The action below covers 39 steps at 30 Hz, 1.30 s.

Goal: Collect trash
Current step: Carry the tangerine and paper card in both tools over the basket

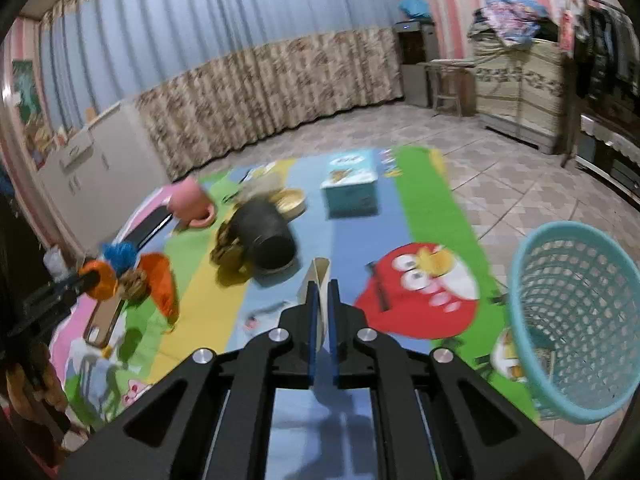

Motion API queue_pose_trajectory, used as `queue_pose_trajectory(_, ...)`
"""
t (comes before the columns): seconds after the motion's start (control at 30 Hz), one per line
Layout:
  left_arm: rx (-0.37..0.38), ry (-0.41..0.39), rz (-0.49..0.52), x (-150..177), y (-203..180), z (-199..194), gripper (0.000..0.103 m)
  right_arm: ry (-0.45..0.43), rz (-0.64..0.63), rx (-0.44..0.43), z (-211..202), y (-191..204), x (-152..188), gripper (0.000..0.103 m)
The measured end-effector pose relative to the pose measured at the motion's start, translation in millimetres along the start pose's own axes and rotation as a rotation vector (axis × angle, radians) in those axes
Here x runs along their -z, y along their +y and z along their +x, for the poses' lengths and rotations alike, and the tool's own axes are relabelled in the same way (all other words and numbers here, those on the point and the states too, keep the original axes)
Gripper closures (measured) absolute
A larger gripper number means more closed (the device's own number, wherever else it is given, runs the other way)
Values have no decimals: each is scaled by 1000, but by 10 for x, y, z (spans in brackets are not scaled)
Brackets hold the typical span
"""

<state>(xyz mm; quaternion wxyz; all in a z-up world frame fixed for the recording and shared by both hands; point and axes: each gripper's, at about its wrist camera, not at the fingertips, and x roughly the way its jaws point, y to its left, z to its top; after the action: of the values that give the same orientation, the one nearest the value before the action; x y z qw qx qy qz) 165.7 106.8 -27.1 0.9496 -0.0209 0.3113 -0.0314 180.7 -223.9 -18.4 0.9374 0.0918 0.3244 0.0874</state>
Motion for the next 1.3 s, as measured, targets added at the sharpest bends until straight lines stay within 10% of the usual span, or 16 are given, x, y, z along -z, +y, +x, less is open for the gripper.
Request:
queue_pose_trajectory(0.8,113,-69,65,-480,-888,52,72,-223,42,110,-696,-626,-344,99)
queue_pose_trajectory(1.3,269,-43,155,-482,-2089,374,72,-257,178,378,-974,-1774,-222,99)
